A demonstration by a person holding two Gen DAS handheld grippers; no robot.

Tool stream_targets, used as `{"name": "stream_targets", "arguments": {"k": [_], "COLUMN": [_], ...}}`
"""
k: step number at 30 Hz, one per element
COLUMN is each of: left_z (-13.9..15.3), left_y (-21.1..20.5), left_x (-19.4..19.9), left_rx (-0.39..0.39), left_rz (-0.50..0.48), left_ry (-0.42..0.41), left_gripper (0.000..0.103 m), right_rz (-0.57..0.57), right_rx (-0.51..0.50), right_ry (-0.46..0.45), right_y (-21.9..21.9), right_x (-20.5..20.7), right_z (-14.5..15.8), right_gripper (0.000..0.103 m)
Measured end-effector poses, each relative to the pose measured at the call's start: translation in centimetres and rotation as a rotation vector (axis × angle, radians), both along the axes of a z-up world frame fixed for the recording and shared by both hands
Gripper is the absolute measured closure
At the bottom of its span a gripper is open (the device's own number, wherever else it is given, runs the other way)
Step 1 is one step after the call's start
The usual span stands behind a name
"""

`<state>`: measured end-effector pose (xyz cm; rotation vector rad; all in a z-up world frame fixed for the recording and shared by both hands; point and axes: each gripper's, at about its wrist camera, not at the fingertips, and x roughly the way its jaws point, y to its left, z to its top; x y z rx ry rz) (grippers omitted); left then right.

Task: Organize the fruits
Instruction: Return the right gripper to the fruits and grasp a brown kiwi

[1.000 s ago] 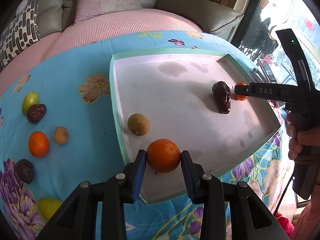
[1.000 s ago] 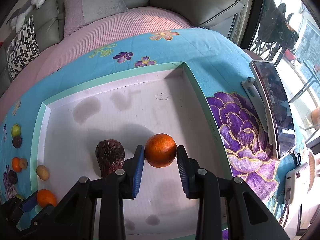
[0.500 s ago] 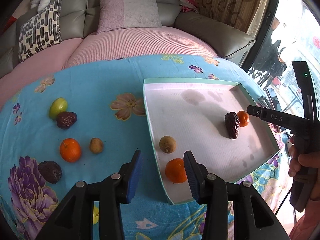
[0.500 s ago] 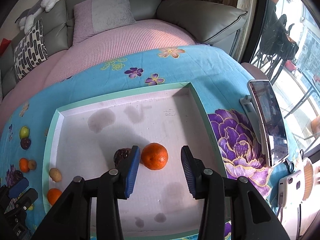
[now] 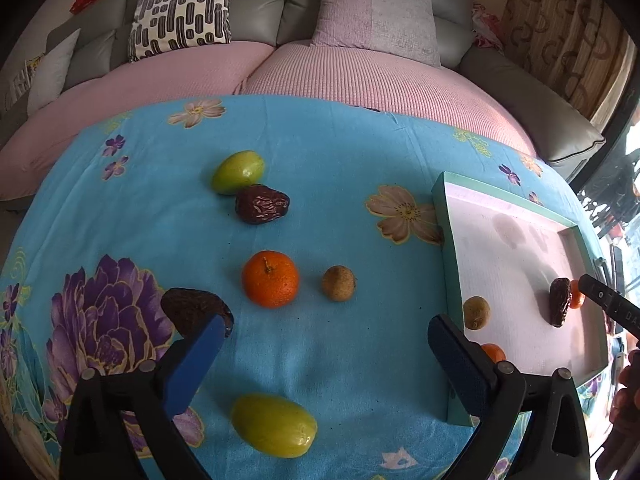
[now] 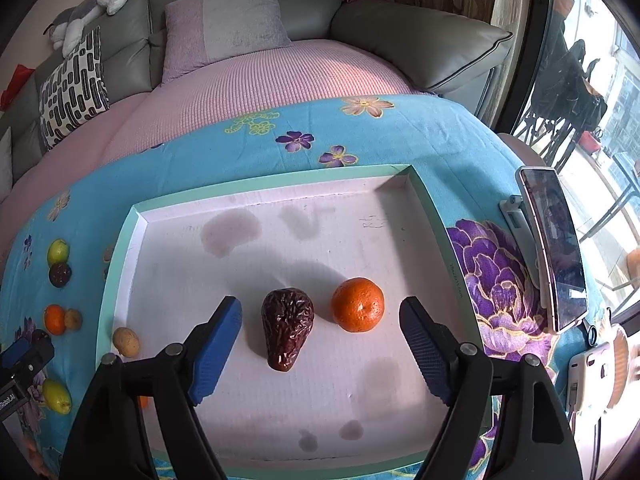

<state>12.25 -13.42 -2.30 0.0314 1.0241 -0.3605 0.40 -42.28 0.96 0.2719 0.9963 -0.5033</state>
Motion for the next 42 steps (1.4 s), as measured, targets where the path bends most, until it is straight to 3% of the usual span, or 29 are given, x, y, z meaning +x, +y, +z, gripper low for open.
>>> {"name": "stream_targets", "arguments": {"k": [5, 15, 20, 26, 31, 42], "left_z": [-0.5, -0.1, 0.6, 1.6, 2.4, 2.1], "left_y": [0.7, 0.8, 1.9, 4.6, 7.8, 14.2], "left_x": [0.4, 0.7, 1.1, 2.0, 2.4, 3.0], "left_rx": [0.035, 0.03, 0.023, 0.021, 0.059, 0.003], "left_rz": [0.032, 0.009, 0.01, 0.056, 0.113, 0.259], "left_ry": [-0.007, -0.007, -0.014, -0.033, -0.075, -0.05], "left_gripper": [0.0, 0.0, 0.0, 0.0, 0.0, 0.0], "right_rz": [0.019, 0.082, 0.132, 0.192, 0.252, 0.354], "right_rx": [-0.001, 0.03, -0.004, 0.046, 0.024, 0.054], "right_ry": [-0.002, -0.069, -0.034, -0.055, -0.084, -0.105], "right_y": [0.5, 3.2, 5.3, 7.3, 9.6, 14.7], "right_x": [0.2, 1.2, 2.2, 2.8, 3.5, 5.6], "right_z": [-0.2, 0.2, -0.1, -0.3, 0.2, 0.2], "right_gripper": [0.011, 0.008, 0.008, 0.008, 0.008, 0.008]}}
